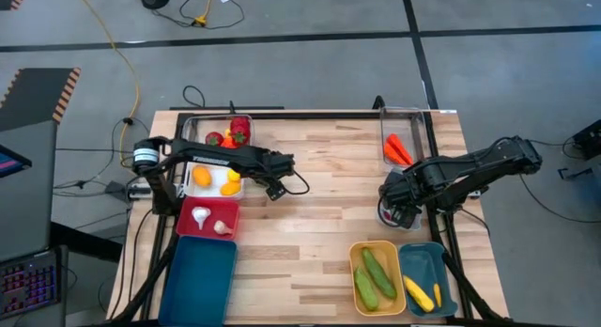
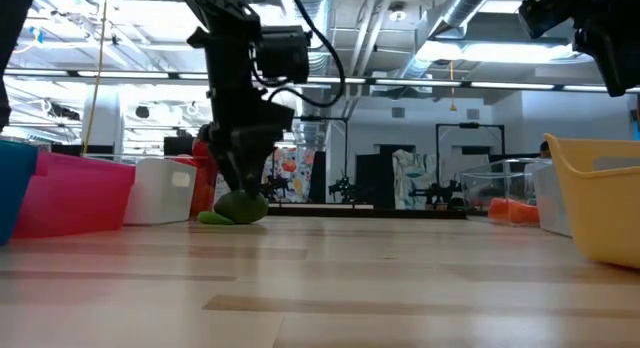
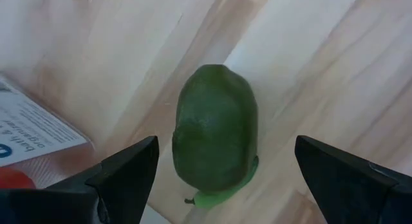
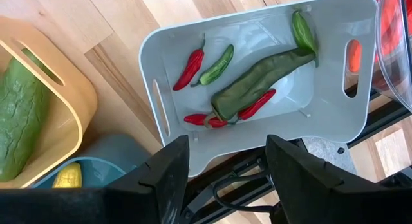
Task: Sort produce into baskets
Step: Put the green lime into the left blue bin
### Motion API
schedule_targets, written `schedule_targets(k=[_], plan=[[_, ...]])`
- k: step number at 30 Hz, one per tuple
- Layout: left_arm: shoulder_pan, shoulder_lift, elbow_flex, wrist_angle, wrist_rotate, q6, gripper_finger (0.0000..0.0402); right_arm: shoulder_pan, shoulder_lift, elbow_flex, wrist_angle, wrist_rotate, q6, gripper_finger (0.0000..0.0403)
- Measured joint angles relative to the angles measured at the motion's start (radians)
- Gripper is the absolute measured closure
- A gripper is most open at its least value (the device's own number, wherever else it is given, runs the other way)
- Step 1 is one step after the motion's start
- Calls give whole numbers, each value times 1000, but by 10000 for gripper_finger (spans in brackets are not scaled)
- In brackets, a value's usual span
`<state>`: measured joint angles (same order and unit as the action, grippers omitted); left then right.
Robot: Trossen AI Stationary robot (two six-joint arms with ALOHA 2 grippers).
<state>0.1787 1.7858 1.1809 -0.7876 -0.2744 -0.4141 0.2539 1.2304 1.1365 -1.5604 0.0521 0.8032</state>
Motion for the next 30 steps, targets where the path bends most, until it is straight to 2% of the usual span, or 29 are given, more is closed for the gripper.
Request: schedule_targets(k=[11,24,30], plan=[[0,49,0,12,-28,-18,59,0,0,0,4,0,0,168],[0,64,0,18,-25,-16,207,0,0,0,2,0,0,168],[1,63,10,5,-9,28,219,0,0,41,-1,0,-1,168]])
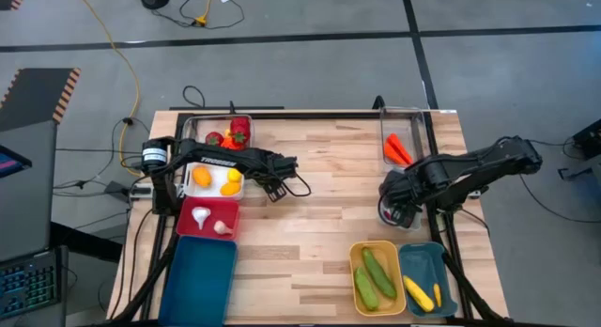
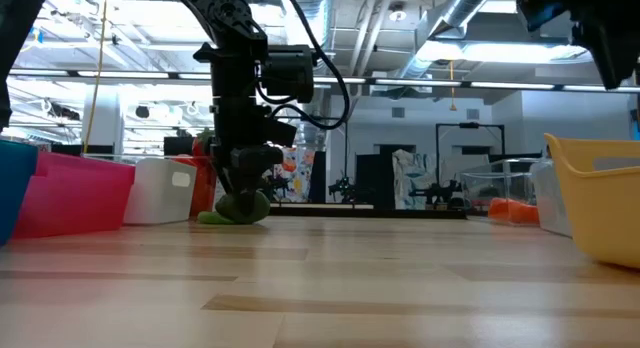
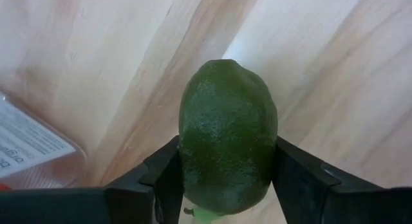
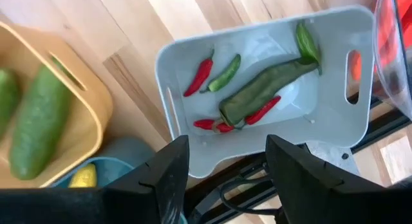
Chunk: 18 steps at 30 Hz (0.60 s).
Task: Sort produce into baskets
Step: Put the green lime into the left blue bin
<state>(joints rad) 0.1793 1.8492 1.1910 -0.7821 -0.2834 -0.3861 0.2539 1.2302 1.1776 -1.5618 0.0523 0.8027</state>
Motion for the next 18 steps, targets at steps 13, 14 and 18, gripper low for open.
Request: schedule_targets(k=[13,14,18], plan=[[-40,-6,368,-372,42,174,208,0,0,65,116,136,-80,168],[-52,-6,399,-408,41,178,208,-1,0,65,127,136,-93,168],[-120,-11,503,-613,80,172,208,-1,0,65,134,136,-104,168]])
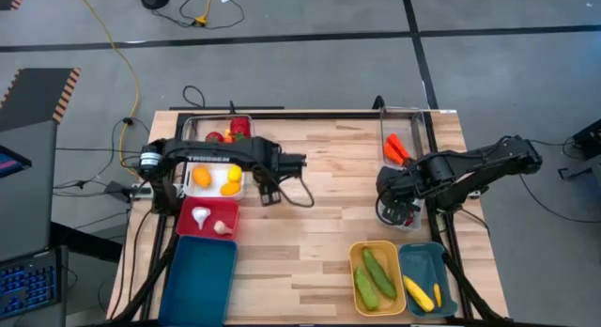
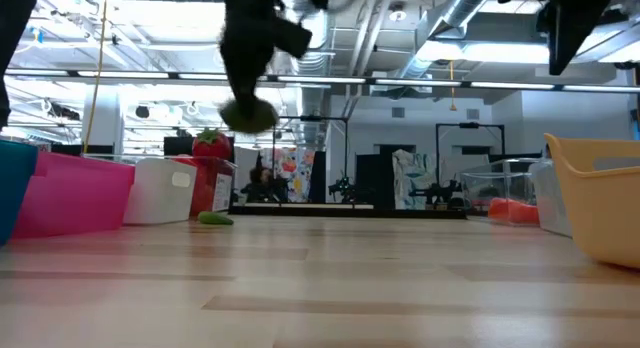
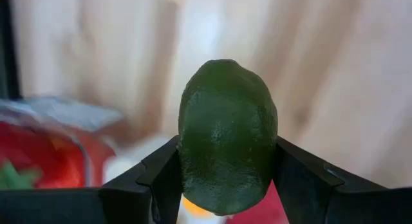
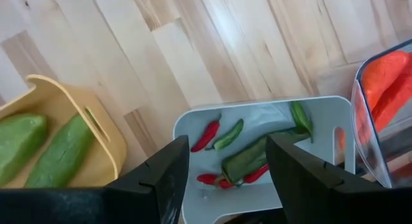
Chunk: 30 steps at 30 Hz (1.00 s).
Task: Sort produce into baskets
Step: Put the green lime into the left blue bin
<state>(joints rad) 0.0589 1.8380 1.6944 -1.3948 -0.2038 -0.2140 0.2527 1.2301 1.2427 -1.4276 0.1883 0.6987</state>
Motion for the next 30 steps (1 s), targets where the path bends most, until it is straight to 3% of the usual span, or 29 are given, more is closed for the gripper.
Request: schedule_targets(k=[4,10,21,30], plan=[[-95,-9,45,-169,88,-86,208,0,0,0,0,0,0,168],[-273,-42,23,-176,226,-284,207,0,0,0,1,0,0,168],[-621,-41,23,-177,230,-805,207,0,0,0,13,0,-1,168],[-798,-40,22,-176,235,-1141,207,2,0,0,25,0,0,168]])
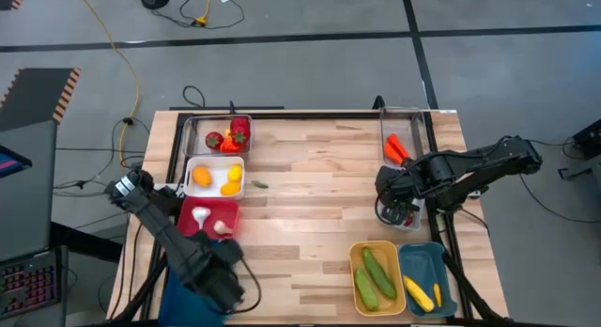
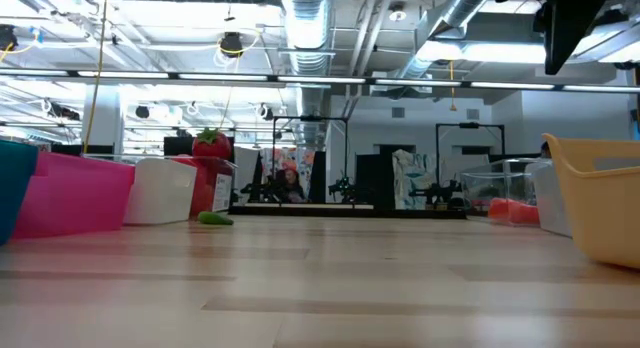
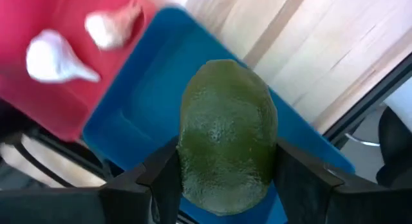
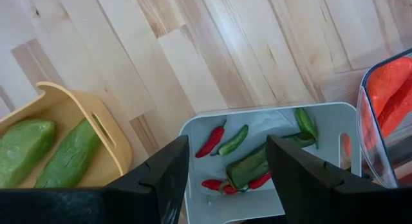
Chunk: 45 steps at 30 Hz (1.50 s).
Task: Sort produce into baskets
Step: Put the green lime into the left blue bin, then put the green chili into the gray bin
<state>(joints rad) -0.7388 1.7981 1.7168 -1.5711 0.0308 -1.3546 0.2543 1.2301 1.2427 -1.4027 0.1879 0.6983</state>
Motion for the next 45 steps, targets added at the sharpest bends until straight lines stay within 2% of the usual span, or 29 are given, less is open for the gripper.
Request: schedule_targets(k=[4,8,21,26,30,35,45], plan=[[-45,0,0,0,4,-122,207,0,0,0,0,0,0,168],[-70,0,0,0,38,-176,202,0,0,0,0,-1,0,168],[-77,0,0,0,5,-175,130,0,0,0,-1,-2,0,168],[-48,1,0,0,-131,-120,118,0,0,0,-1,-2,0,168],[30,1,0,0,-210,10,116,0,0,0,-1,-2,0,168],[177,1,0,24,-238,300,115,0,0,0,-1,-2,0,168],[412,1,-1,411,-213,1067,115,0,0,0,-1,-3,0,168]])
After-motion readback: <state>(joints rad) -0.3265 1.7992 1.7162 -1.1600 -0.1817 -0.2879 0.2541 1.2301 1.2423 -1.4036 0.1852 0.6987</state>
